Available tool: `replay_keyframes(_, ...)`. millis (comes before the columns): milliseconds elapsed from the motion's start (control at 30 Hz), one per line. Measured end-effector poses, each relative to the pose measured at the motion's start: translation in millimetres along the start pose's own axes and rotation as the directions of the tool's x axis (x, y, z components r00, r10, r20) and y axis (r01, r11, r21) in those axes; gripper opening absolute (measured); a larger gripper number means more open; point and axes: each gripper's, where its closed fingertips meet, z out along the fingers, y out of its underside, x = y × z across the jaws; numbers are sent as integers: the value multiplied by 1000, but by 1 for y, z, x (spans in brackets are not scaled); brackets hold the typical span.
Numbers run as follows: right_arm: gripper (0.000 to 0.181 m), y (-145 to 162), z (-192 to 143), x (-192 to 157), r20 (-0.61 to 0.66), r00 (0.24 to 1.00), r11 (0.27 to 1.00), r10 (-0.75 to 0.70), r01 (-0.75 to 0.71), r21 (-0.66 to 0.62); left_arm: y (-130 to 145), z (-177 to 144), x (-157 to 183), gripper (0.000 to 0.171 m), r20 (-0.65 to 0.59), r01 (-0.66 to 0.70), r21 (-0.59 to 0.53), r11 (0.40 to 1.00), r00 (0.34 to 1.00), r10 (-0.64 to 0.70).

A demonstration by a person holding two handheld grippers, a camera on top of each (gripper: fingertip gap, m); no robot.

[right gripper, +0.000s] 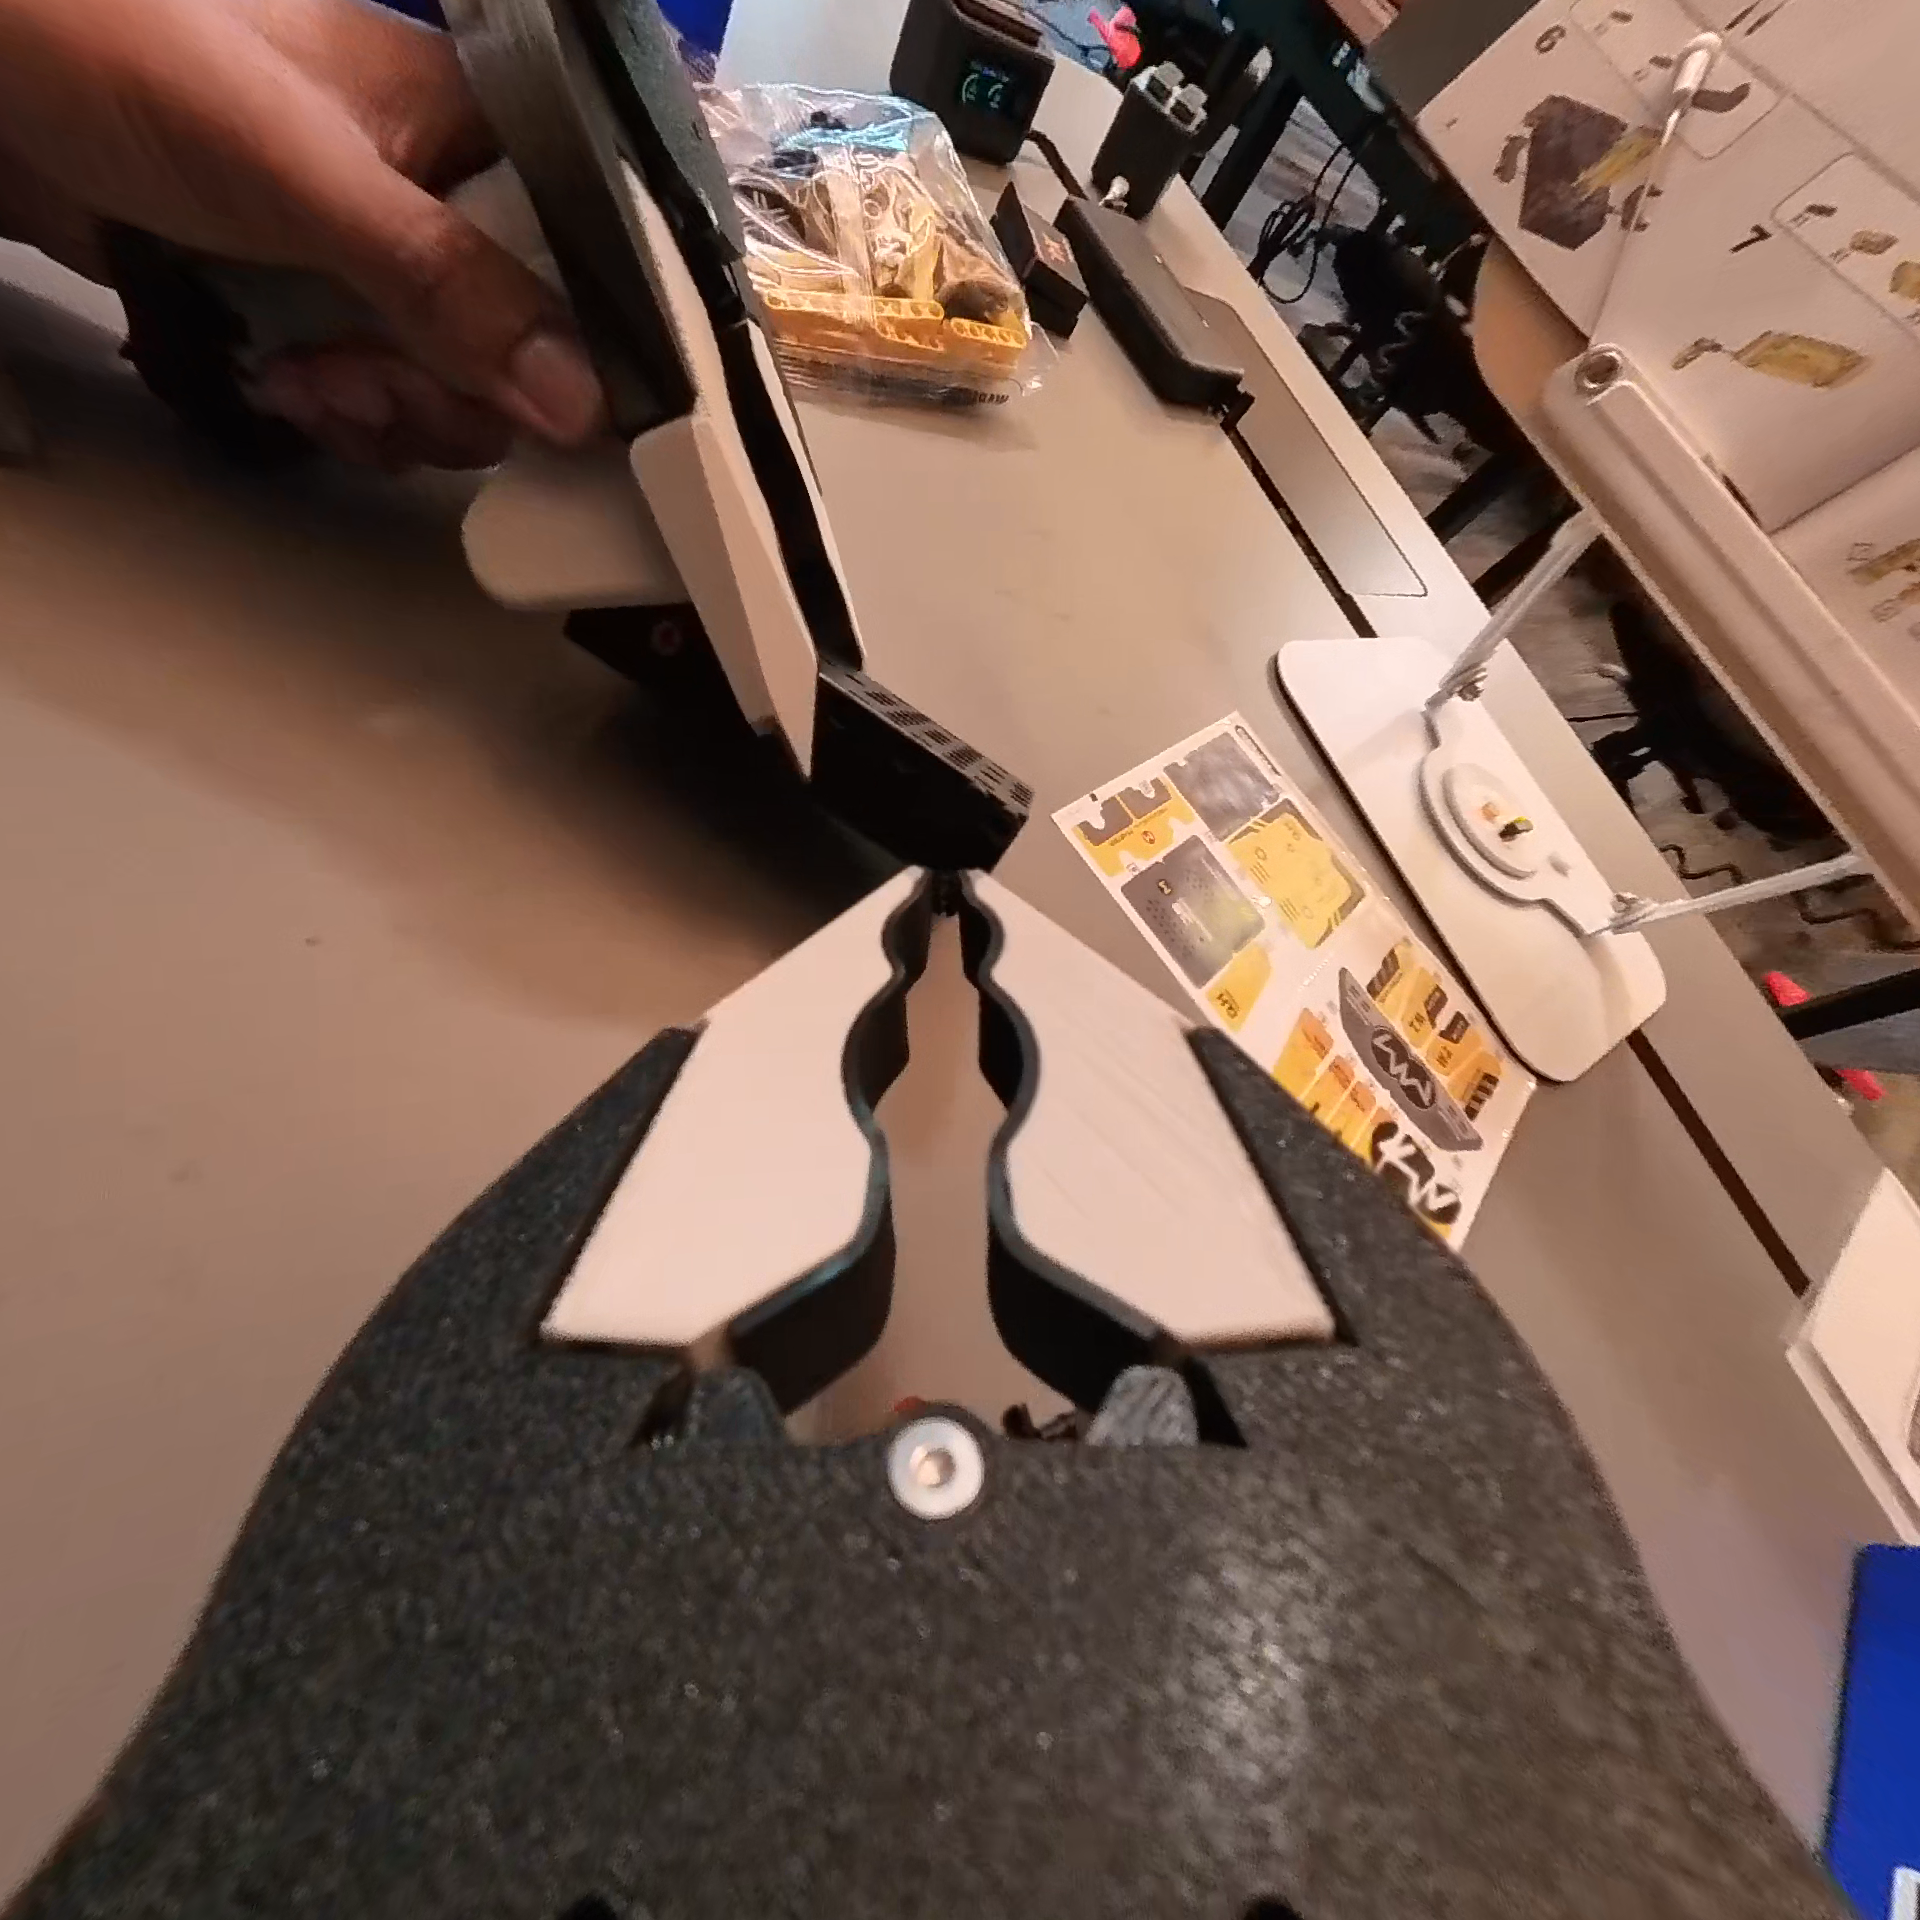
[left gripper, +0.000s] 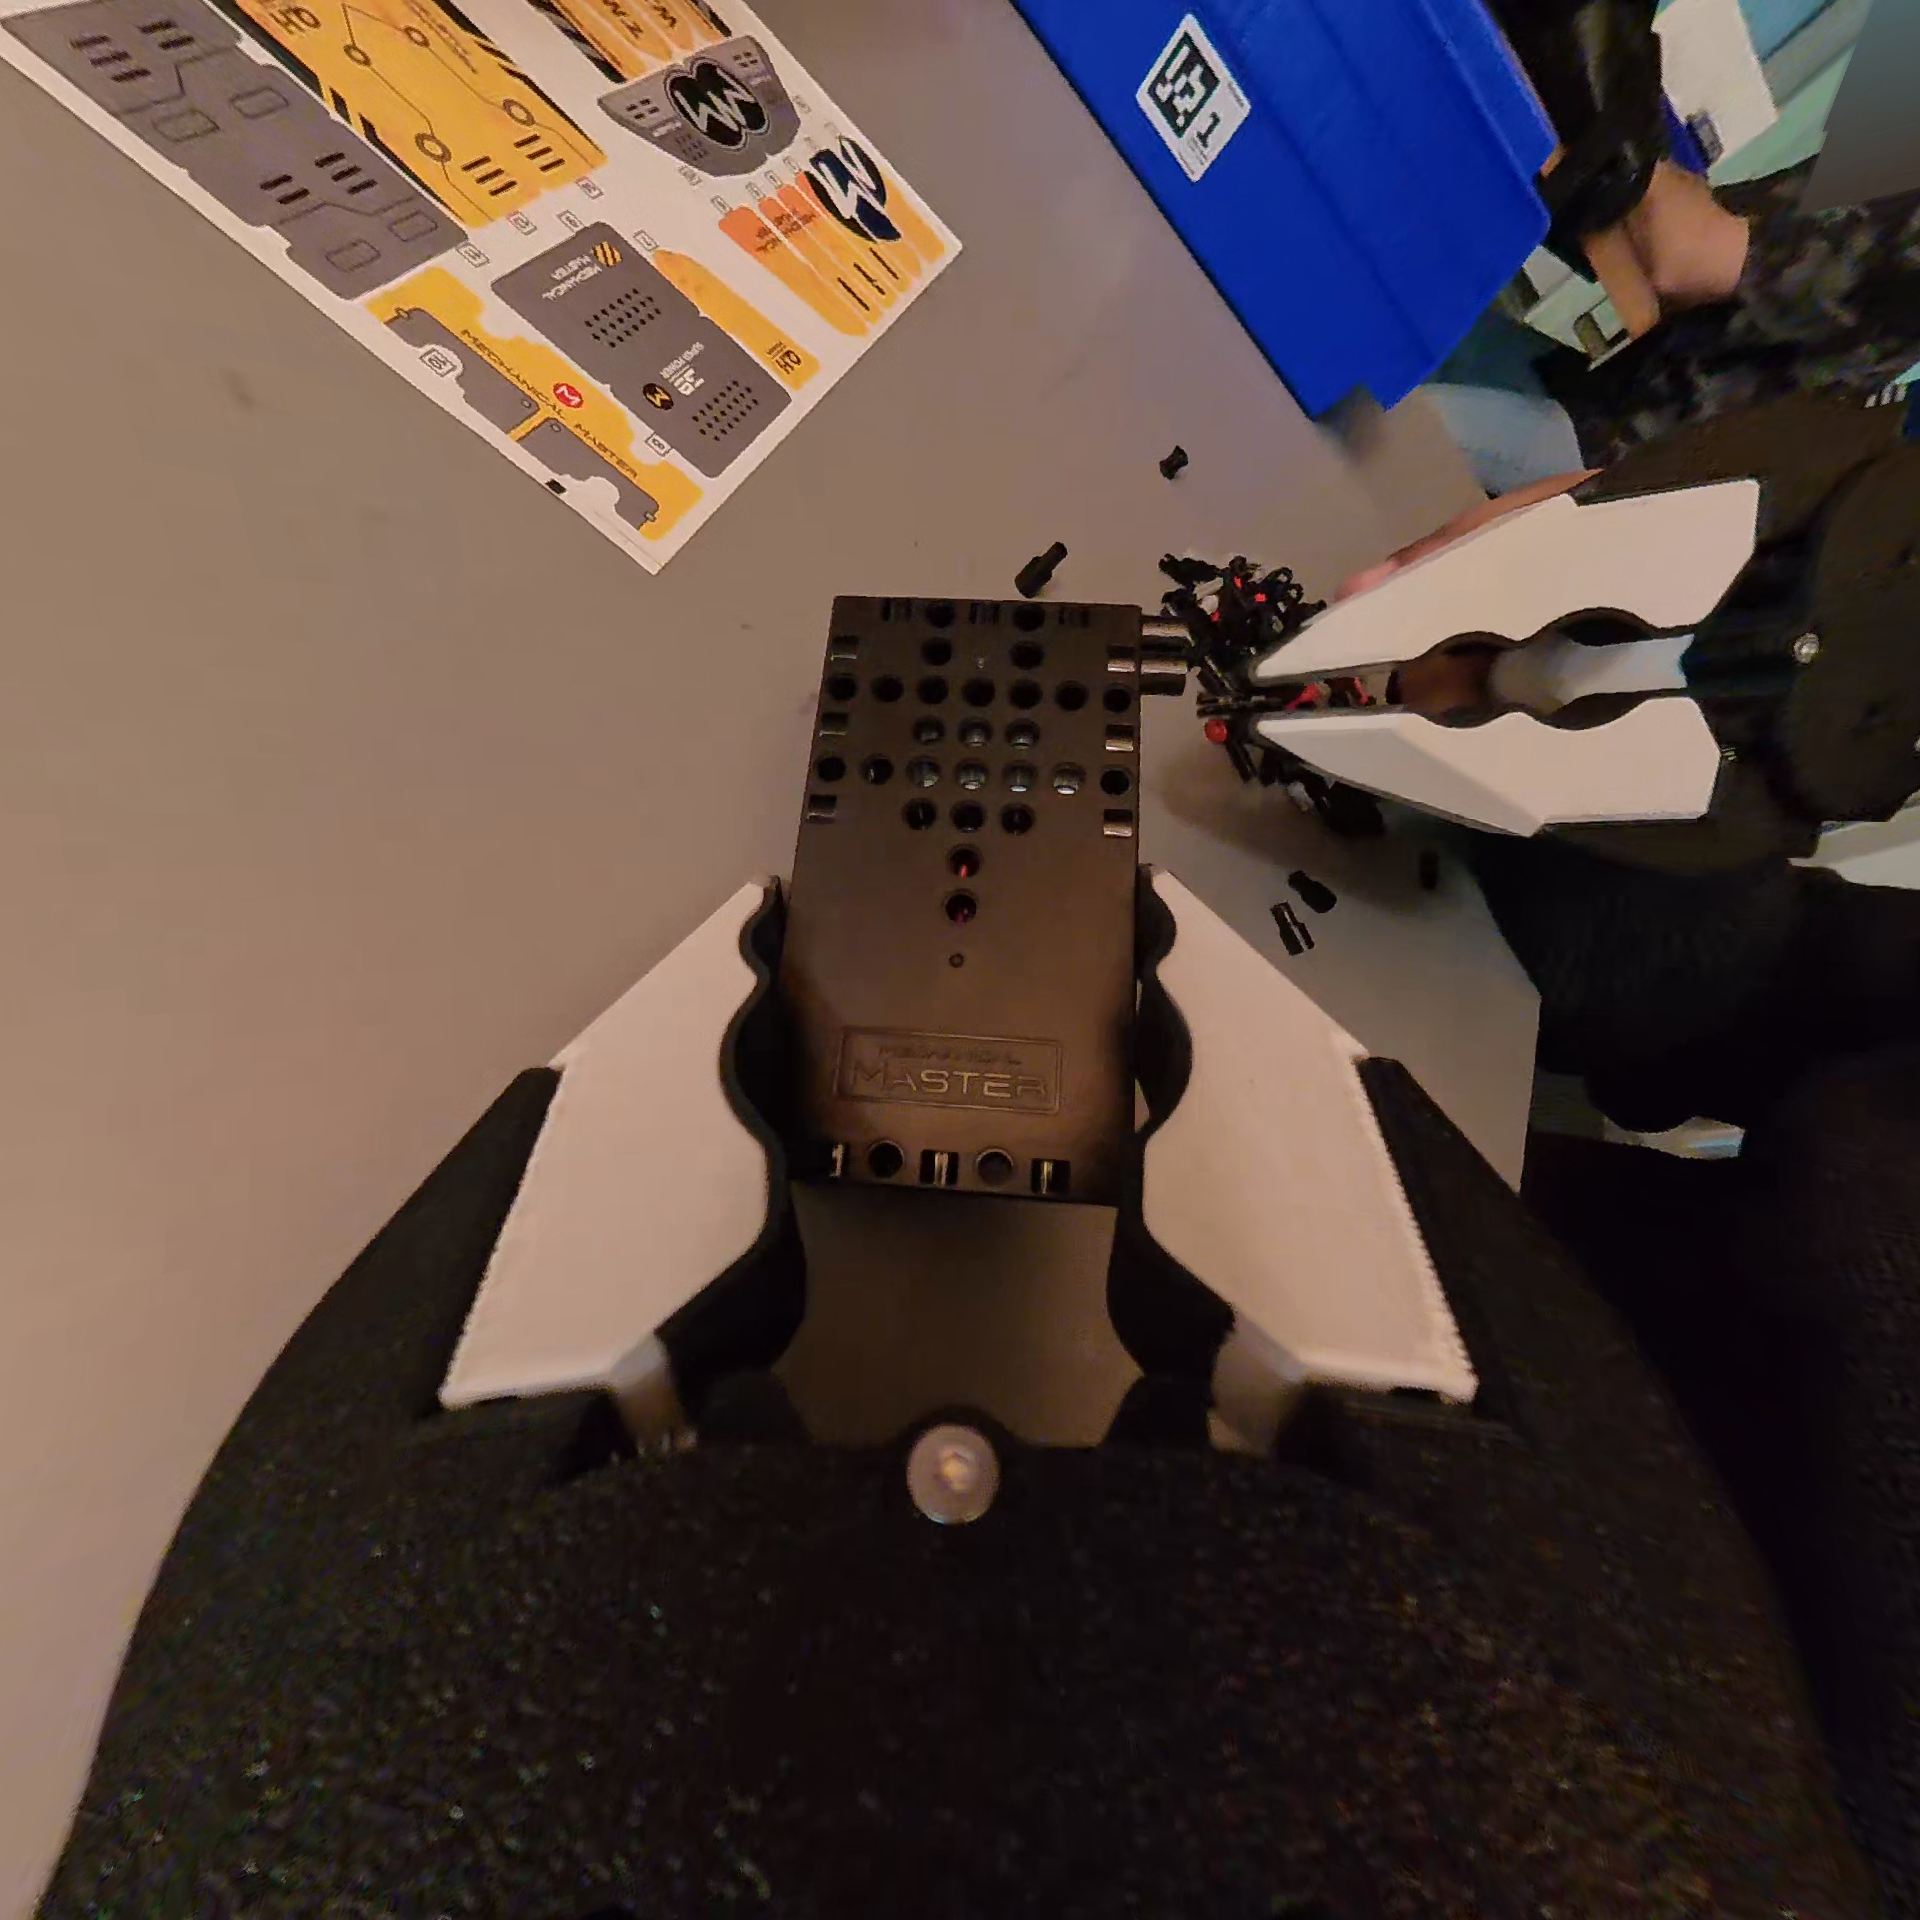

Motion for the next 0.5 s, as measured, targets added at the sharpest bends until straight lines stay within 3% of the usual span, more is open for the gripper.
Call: replay_keyframes(500, 5, 6, 10, 3, -2, 999, 999, 47, -47, 3, 0, -1, 0, 67, -23, 20, -2, 1000, 1000, -20)
